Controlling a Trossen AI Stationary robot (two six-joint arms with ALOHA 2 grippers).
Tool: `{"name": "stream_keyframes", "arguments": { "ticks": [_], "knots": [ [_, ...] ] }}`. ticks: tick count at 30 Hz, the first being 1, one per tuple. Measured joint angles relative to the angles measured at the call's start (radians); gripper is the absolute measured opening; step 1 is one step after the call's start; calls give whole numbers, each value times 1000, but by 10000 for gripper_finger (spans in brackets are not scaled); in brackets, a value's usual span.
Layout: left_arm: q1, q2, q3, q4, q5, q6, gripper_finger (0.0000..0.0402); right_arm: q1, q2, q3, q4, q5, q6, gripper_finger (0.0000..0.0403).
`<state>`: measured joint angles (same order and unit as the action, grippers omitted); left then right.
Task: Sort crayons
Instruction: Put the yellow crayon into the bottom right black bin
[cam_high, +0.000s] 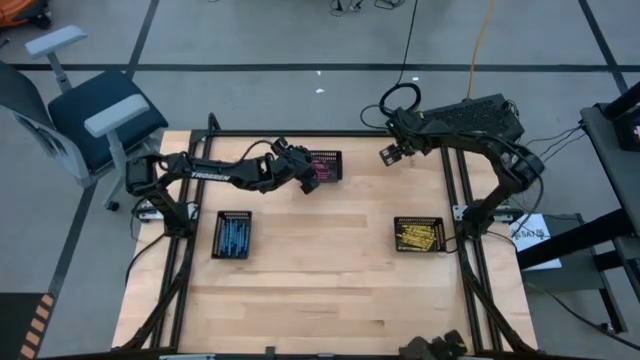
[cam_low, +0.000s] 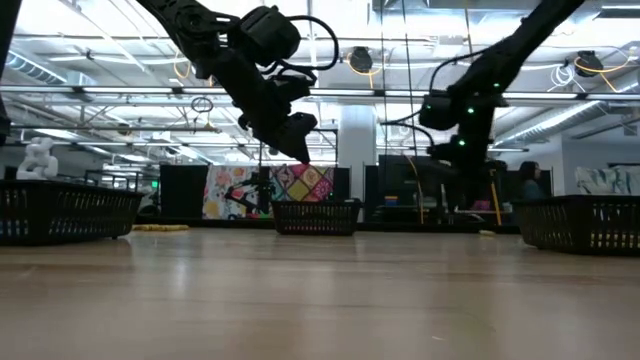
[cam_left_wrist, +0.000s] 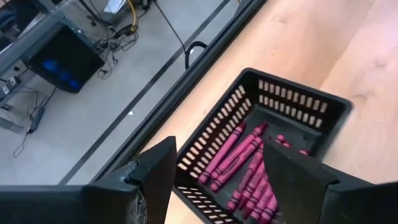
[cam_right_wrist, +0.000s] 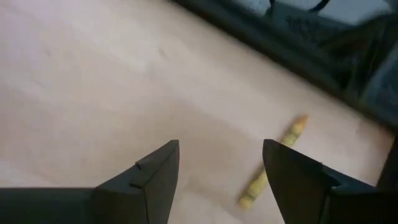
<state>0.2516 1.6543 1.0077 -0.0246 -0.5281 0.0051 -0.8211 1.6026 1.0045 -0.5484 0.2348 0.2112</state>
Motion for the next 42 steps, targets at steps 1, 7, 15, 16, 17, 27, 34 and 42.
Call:
{"name": "stream_keyframes", "arguments": {
  "ticks": [1, 7, 15, 16, 17, 27, 34, 42],
  "knots": [
    [-5, 0, 0, 0, 0, 0, 238, 3, -20, -31, 3, 3, 12, 217],
    [-5, 0, 0, 2, 0, 1, 238, -44, -73, -191, 112, 132, 156, 217],
    [-4, 0, 0, 23, 1, 53, 238, -90, -35, -204, 96, 181, 258, 196],
    [-4, 0, 0, 23, 2, 56, 238, -96, -33, -204, 77, 183, 271, 187],
    [-4, 0, 0, 23, 5, 57, 238, -104, -33, -204, 61, 181, 279, 178],
    [4, 0, 0, 23, 26, 79, 238, -75, -38, -116, -171, 309, 303, 98],
    [17, 0, 0, -3, 28, 88, 238, -43, -30, -102, -275, 424, 243, 7],
    [-10, 0, 0, -100, 54, 55, 238, -41, 169, -97, -320, 481, 170, 0]
  ]
}}
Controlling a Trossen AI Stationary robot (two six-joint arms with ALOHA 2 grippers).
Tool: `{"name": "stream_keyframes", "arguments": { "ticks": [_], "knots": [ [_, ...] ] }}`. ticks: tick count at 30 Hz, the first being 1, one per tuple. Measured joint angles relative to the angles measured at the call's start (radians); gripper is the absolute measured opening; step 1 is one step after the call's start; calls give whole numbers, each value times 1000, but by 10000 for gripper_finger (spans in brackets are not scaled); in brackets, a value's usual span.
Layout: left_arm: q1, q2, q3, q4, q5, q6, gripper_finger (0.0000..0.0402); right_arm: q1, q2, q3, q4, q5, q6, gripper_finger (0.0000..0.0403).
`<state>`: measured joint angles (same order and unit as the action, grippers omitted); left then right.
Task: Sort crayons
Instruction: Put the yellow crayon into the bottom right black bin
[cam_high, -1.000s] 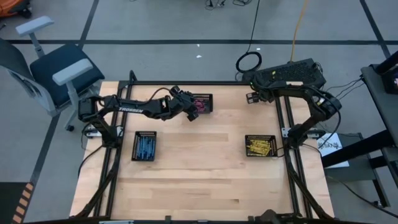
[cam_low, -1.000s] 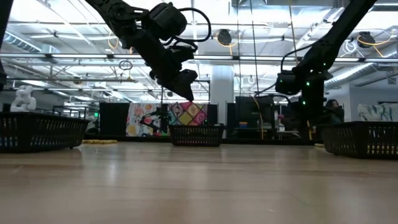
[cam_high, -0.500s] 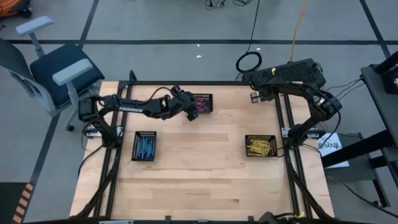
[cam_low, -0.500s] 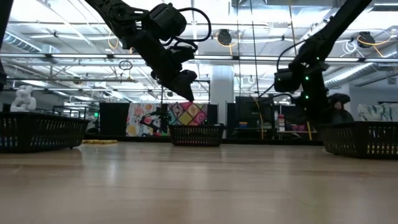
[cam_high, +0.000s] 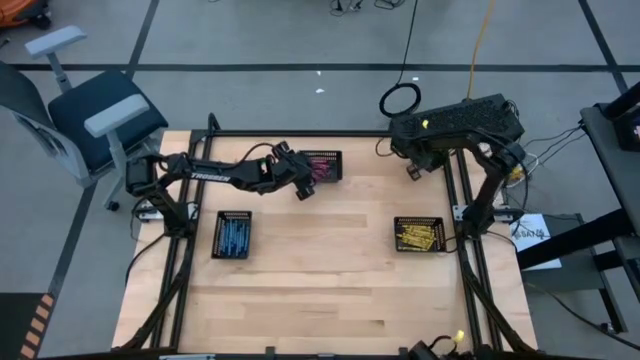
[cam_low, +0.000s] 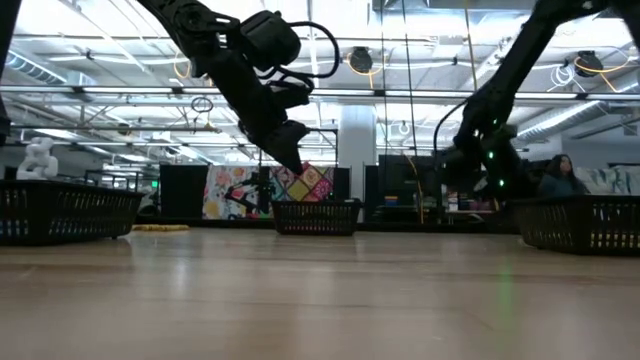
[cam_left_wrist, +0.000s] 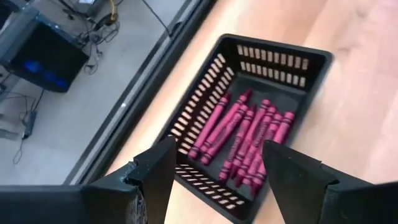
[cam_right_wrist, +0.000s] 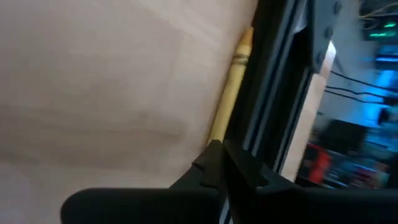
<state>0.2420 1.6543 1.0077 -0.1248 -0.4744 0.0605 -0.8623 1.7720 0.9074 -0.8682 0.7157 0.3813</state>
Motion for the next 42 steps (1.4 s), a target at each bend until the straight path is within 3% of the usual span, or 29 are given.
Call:
{"name": "stream_keyframes", "arguments": {
  "ticks": [6, 20, 29, 42],
  "knots": [
    [-30, 0, 0, -1, 2, 49, 238, 7, 88, 34, -46, 44, 60, 0],
    [-47, 0, 0, -117, 29, 87, 238, -25, 23, 37, 17, -58, 60, 0],
    [-48, 0, 0, -133, 33, 87, 238, -26, 124, 101, -154, 19, 83, 0],
    [-72, -1, 0, -199, 59, 84, 238, -34, 138, 120, -211, -66, 21, 0]
  ]
}}
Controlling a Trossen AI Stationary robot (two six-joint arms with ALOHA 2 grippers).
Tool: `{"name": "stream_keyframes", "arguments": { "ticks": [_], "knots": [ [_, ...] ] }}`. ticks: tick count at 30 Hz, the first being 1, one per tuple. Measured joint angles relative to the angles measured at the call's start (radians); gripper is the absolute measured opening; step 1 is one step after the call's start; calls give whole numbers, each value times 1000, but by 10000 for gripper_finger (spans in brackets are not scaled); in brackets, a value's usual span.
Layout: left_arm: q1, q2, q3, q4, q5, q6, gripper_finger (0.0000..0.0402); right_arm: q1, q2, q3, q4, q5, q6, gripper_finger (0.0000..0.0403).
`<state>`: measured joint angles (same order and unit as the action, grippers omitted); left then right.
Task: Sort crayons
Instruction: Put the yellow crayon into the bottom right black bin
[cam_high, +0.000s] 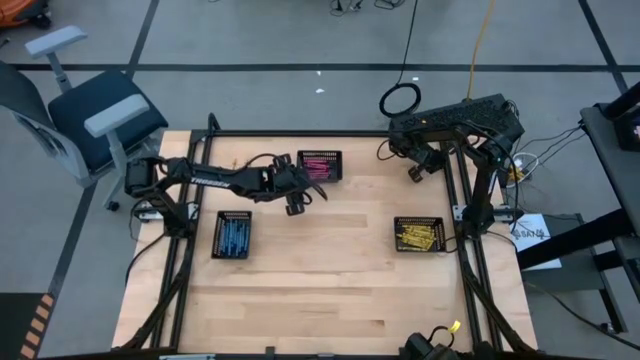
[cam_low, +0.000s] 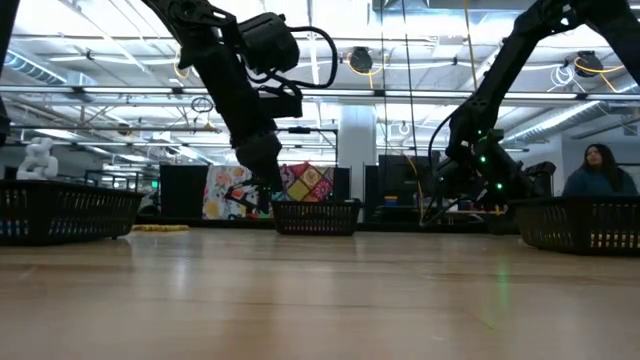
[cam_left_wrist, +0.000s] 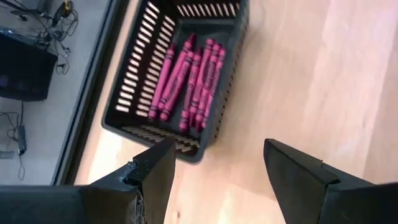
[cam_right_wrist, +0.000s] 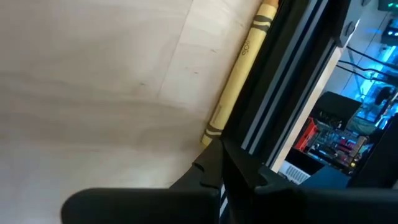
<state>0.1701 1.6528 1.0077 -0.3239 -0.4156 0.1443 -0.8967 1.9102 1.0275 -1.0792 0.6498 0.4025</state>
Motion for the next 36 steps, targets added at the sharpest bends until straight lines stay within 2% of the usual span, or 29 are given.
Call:
{"name": "stream_keyframes", "arguments": {
  "ticks": [12, 19, 22, 27, 32, 36],
  "knots": [
    [-54, -162, -1, -73, -5, -34, 238, 0, -6, -2, 33, -2, 33, 0],
    [-94, -258, -1, -90, -8, -35, 238, -4, -59, -3, 106, -148, -8, 0],
    [-107, -271, -1, -86, -8, -35, 238, 12, -121, -3, 130, -152, -2, 0],
    [-119, -272, -1, -79, -8, -35, 238, -33, -198, -3, 141, -127, 304, 0],
    [-118, -272, -1, -80, -8, -35, 238, -52, -199, -2, 237, -90, 427, 0],
    [-119, -272, -1, -87, -8, -34, 238, -53, -135, -3, 246, -35, 527, 6]
  ]
}}
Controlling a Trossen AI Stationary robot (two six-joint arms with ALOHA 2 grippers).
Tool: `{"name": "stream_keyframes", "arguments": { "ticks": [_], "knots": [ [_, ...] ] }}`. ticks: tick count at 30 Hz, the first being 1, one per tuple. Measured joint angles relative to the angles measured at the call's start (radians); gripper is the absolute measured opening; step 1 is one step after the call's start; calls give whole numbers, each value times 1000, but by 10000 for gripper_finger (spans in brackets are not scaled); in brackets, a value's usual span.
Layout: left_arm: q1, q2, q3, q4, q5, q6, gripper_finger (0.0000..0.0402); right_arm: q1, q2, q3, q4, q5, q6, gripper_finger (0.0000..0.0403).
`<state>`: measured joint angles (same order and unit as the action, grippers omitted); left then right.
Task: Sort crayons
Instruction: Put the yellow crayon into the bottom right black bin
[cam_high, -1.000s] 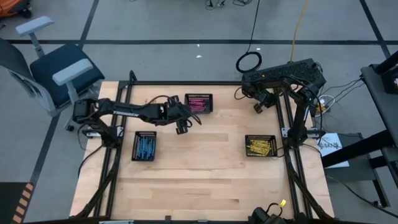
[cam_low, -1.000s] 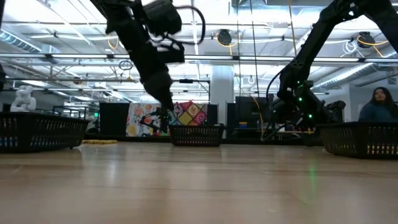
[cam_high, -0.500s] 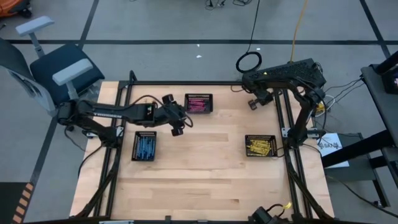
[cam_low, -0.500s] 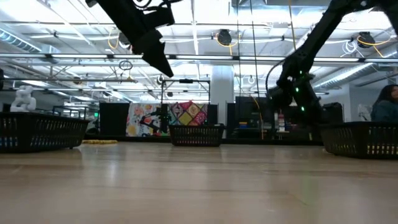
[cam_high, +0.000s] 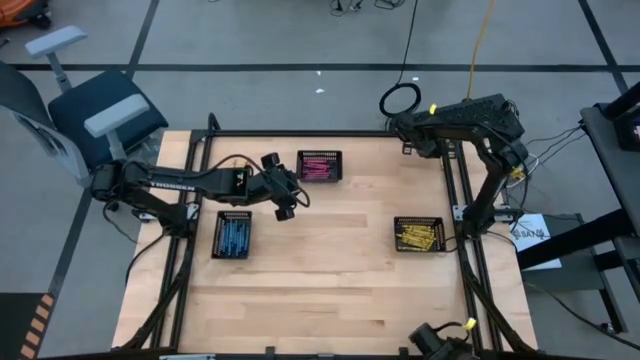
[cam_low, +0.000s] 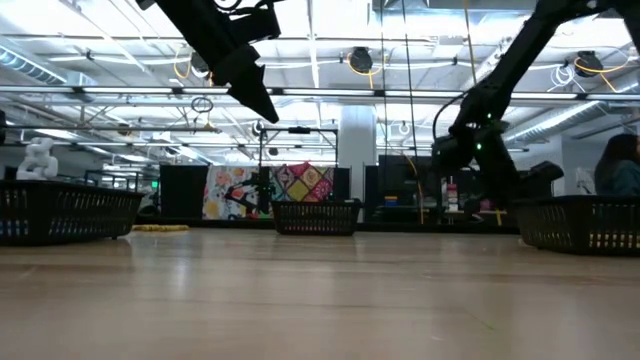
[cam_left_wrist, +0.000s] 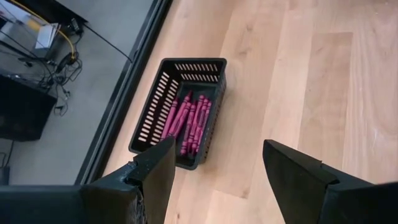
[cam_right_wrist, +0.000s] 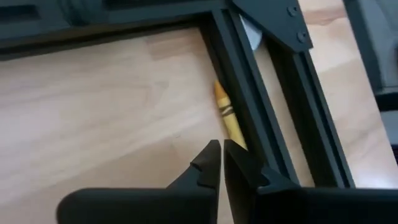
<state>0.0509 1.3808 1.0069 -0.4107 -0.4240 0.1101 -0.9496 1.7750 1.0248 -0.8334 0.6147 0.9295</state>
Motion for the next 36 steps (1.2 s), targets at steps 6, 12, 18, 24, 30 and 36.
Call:
{"name": "stream_keyframes", "arguments": {
  "ticks": [6, 12, 18, 24, 30, 36],
  "knots": [
    [0, 0, 0, -4, 0, 7, 238, 17, 78, 2, -16, 89, 142, 28],
    [0, 0, 0, -30, -1, 9, 238, 22, 77, -6, -51, 118, 197, 19],
    [0, 0, 0, -72, -1, 8, 238, 55, 78, -44, -77, 167, 284, 1],
    [0, 0, 0, -110, -1, 3, 238, 70, 77, -83, -226, 180, 465, 0],
    [-1, 0, 0, -116, -1, 2, 238, 120, 70, -129, -79, 179, 496, 0],
    [-3, 0, 0, -104, -1, 1, 238, 121, 58, -113, 84, 118, 362, 0]
  ]
}}
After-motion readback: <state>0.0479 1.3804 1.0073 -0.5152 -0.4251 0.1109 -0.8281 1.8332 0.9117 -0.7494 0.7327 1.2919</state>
